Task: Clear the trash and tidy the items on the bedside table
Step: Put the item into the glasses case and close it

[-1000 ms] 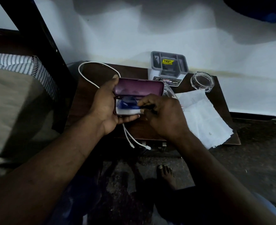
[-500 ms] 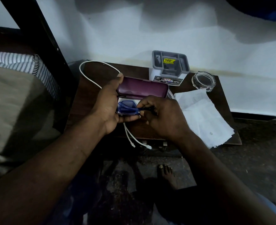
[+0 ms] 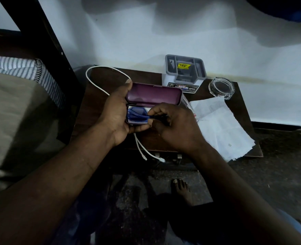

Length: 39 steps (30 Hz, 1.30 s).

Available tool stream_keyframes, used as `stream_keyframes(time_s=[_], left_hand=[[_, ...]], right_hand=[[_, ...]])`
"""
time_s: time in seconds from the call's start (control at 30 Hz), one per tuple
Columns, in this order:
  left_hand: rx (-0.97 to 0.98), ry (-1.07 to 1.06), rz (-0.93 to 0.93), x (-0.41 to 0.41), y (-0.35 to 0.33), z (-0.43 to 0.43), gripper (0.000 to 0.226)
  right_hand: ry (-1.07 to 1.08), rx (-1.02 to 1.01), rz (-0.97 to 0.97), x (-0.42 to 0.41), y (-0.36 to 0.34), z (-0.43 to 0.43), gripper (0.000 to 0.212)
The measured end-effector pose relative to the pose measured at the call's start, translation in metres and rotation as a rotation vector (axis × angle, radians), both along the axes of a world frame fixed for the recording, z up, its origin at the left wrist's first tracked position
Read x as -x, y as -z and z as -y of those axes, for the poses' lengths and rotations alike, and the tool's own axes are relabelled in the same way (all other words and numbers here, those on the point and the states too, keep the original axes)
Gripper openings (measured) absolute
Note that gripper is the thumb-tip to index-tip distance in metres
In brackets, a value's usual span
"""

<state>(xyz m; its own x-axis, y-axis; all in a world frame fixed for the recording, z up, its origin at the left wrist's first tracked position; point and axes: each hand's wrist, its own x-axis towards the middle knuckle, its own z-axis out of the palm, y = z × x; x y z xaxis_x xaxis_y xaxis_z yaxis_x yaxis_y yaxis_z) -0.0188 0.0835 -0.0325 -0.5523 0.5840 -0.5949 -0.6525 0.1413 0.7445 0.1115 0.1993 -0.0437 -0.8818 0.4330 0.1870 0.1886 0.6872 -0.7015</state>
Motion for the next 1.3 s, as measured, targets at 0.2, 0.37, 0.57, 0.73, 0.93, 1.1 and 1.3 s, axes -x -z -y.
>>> stream_keyframes(time_s=[0.2,0.37,0.57,0.73,0.93,1.1,1.3], left_hand=[[0.013,0.015,0.004,-0.002,-0.002,-0.001,0.069],[0.011,0.0,0.003,-0.002,-0.006,0.0,0.067],[-0.016,-0.021,0.012,-0.001,-0.007,0.001,0.054],[-0.019,-0.006,-0.017,-0.002,-0.006,0.0,0.033],[-0.026,-0.052,-0.017,-0.004,-0.006,0.0,0.025],[-0.003,-0.047,-0.106,-0.006,-0.006,-0.002,0.024],[-0.046,-0.075,-0.048,-0.005,0.0,-0.005,0.006]], right_hand=[[0.003,-0.075,-0.059,0.002,-0.003,0.0,0.011],[0.179,-0.038,-0.164,0.001,-0.01,-0.002,0.007],[0.571,0.152,-0.247,-0.001,-0.016,-0.016,0.017],[0.629,0.404,-0.126,0.001,-0.012,-0.018,0.045],[0.584,0.717,-0.053,0.006,-0.011,-0.017,0.046],[0.512,0.584,-0.047,0.004,-0.011,-0.02,0.015],[0.51,0.612,-0.109,0.004,-0.013,-0.017,0.027]])
